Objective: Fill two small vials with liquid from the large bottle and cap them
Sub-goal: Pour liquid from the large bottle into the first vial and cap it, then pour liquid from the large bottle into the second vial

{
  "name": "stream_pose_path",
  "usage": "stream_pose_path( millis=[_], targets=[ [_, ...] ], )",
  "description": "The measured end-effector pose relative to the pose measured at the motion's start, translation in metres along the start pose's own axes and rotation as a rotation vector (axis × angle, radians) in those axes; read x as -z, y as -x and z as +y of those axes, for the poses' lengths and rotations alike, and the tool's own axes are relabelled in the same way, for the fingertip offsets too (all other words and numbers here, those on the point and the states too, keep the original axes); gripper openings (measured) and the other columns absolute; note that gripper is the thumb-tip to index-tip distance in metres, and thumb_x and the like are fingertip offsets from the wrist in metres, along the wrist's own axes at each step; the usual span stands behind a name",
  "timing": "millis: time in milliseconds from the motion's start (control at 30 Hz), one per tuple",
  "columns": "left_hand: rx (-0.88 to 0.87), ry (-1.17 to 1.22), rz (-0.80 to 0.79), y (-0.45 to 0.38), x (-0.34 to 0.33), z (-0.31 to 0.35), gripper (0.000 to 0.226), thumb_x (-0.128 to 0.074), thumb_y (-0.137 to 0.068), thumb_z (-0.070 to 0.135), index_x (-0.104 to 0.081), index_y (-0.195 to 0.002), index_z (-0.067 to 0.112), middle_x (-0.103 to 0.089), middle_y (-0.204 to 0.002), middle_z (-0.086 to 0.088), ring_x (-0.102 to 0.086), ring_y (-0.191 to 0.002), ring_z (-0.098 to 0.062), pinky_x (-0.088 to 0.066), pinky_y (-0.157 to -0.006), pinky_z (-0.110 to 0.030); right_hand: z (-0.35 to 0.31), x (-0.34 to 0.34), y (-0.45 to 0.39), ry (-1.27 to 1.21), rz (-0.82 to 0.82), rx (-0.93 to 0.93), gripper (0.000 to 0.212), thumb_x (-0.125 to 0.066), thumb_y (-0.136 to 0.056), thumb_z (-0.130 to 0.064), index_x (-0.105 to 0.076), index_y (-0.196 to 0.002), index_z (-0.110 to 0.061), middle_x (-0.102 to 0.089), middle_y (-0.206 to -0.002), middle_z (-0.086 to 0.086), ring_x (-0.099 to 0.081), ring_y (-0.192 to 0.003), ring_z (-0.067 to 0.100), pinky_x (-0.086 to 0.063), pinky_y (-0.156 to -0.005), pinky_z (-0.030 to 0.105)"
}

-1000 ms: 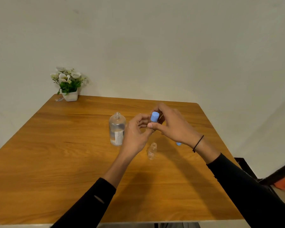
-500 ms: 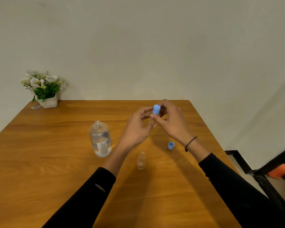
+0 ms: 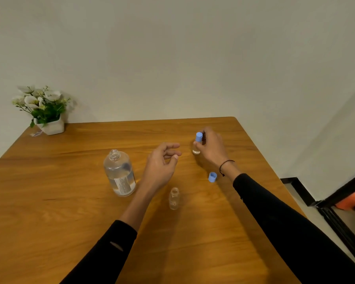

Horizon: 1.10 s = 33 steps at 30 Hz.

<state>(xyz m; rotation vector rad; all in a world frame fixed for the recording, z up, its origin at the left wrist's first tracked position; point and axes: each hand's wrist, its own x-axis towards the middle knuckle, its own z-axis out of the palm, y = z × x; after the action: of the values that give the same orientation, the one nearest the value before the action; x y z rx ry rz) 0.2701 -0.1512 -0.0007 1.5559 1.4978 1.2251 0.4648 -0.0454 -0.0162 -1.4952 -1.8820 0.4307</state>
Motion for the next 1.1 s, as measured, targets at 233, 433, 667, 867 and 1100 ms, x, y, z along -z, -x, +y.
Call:
stream_pose_path(
  millis=[233, 433, 667, 867, 1100],
  targets=[
    [0.046, 0.043, -0.028, -0.011, -0.010, 0.004, 0.027, -0.063, -0.104, 0.011, -0.068, -0.129, 0.019, -0.077, -0.113, 0.006, -0.071, -0.106, -0.001, -0.061, -0.098, -0.035, 0.019, -0.019, -0.071, -0.009, 0.113, -0.165, 0.019, -0.066, -0.095, -0.010, -0.055, -0.111, -0.008, -0.062, -0.100, 0.009, -0.056, -0.081, 0.022, -0.043, -0.063, 0.030],
    [0.049, 0.062, -0.049, -0.017, -0.008, 0.005, 0.026, -0.061, -0.105, 0.013, -0.068, -0.127, 0.025, -0.076, -0.113, 0.010, -0.069, -0.105, 0.003, -0.062, -0.097, -0.035, 0.027, -0.039, -0.094, -0.036, 0.161, -0.298, 0.028, -0.070, -0.095, -0.011, -0.060, -0.120, -0.006, -0.065, -0.116, 0.012, -0.063, -0.102, 0.028, -0.053, -0.080, 0.035],
    [0.091, 0.216, -0.029, 0.005, 0.007, 0.000, 0.023, -0.056, -0.109, 0.016, -0.070, -0.126, 0.023, -0.079, -0.111, 0.005, -0.073, -0.109, -0.008, -0.063, -0.093, -0.034, 0.027, -0.024, -0.062, -0.166, 0.109, -0.384, 0.076, -0.079, -0.091, -0.025, -0.036, -0.152, -0.005, -0.047, -0.151, 0.013, -0.047, -0.137, 0.030, -0.046, -0.111, 0.046],
    [0.094, 0.283, -0.045, 0.050, 0.018, -0.006, 0.028, -0.048, -0.112, 0.032, -0.073, -0.122, 0.026, -0.080, -0.111, 0.005, -0.072, -0.109, -0.007, -0.058, -0.091, -0.033, 0.008, 0.023, 0.021, 0.071, -0.098, -0.113, 0.026, -0.069, -0.095, -0.044, -0.063, -0.087, -0.020, -0.066, -0.081, -0.002, -0.061, -0.074, 0.015, -0.051, -0.066, 0.032],
    [0.114, 0.246, -0.075, 0.096, 0.019, -0.012, 0.035, -0.062, -0.094, 0.052, -0.071, -0.124, 0.037, -0.074, -0.122, 0.013, -0.067, -0.114, -0.002, -0.052, -0.091, -0.029, -0.015, 0.049, 0.084, 0.381, -0.435, -0.107, 0.060, -0.077, -0.084, -0.060, -0.051, -0.129, -0.030, -0.051, -0.132, -0.002, -0.059, -0.106, 0.017, -0.057, -0.085, 0.034]
  ],
)
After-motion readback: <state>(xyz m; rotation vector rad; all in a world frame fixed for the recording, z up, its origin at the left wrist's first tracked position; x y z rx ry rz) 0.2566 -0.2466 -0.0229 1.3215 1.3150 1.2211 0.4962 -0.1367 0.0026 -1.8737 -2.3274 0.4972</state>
